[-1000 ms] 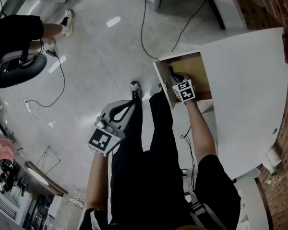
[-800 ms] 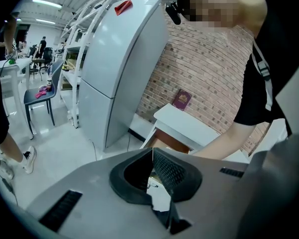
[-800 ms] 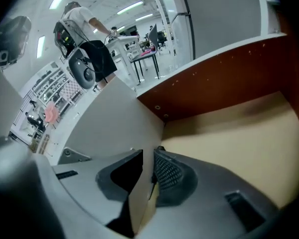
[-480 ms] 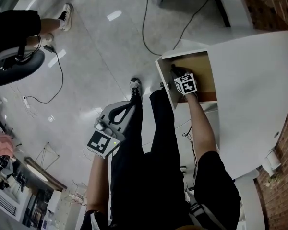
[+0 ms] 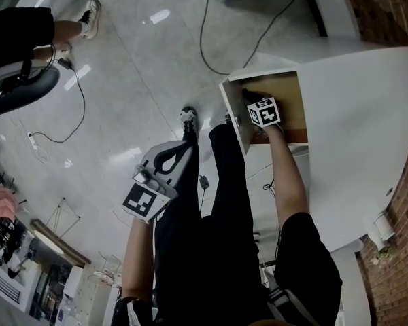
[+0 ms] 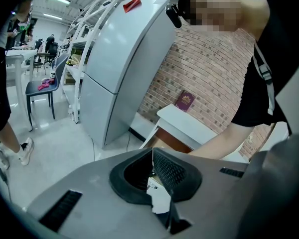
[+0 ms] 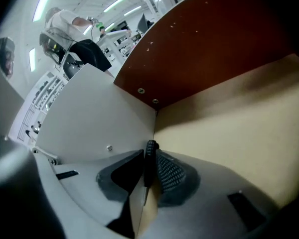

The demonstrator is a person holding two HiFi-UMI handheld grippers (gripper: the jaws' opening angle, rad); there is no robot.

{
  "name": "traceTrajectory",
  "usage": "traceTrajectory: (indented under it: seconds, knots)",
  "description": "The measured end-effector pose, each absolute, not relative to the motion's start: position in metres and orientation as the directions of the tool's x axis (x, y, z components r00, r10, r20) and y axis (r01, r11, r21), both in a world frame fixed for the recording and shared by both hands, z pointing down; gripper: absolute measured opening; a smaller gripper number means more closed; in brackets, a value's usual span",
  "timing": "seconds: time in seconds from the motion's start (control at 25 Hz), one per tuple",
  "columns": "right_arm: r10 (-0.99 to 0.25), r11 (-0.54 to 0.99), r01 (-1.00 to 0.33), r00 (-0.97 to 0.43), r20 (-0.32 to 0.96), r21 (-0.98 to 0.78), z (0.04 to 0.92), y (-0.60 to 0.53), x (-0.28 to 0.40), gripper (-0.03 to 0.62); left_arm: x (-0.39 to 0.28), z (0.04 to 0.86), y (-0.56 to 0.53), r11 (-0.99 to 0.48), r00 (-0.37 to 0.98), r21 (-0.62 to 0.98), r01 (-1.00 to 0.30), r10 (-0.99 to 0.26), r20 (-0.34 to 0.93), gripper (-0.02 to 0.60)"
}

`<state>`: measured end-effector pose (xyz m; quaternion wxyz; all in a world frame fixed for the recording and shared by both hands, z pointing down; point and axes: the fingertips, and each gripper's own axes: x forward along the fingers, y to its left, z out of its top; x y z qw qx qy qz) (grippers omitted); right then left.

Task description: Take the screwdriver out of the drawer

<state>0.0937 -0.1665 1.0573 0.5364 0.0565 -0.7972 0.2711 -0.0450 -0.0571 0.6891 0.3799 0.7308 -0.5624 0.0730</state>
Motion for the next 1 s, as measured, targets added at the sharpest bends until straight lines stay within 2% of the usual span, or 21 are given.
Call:
traceTrajectory:
  seconds: [0.28, 0.52, 0.72, 1.0]
  knots:
    - [0.306, 0.757, -0.433, -0.426, 0.851, -0.489, 1.059, -0.167, 0.09, 0.106, -0.045, 0.695, -0.05, -0.066, 0.355, 0.483, -0.873, -0.765, 0.538, 0.018]
    - [0.398, 0.777, -0.351, -0.368, 0.84, -0.522, 1.053, -0.164, 0.088, 0.106, -0.045, 0.7, -0.048, -0.064, 0.362, 0.495, -0.866, -0.764, 0.535, 0.018]
    - [0.538, 0.639, -0.375, -0.407, 0.738, -0.672, 1.048, -0.16, 0.086, 0.106, -0.043, 0.702, -0.046, -0.067, 0.368, 0.503, -0.862, -0.765, 0.528, 0.018]
    - [0.559, 0.57, -0.431, -0.42, 0.715, -0.699, 1.05, -0.162, 0.086, 0.123, -0.046, 0.707, -0.046, -0.062, 0.371, 0.511, -0.857, -0.763, 0.53, 0.018]
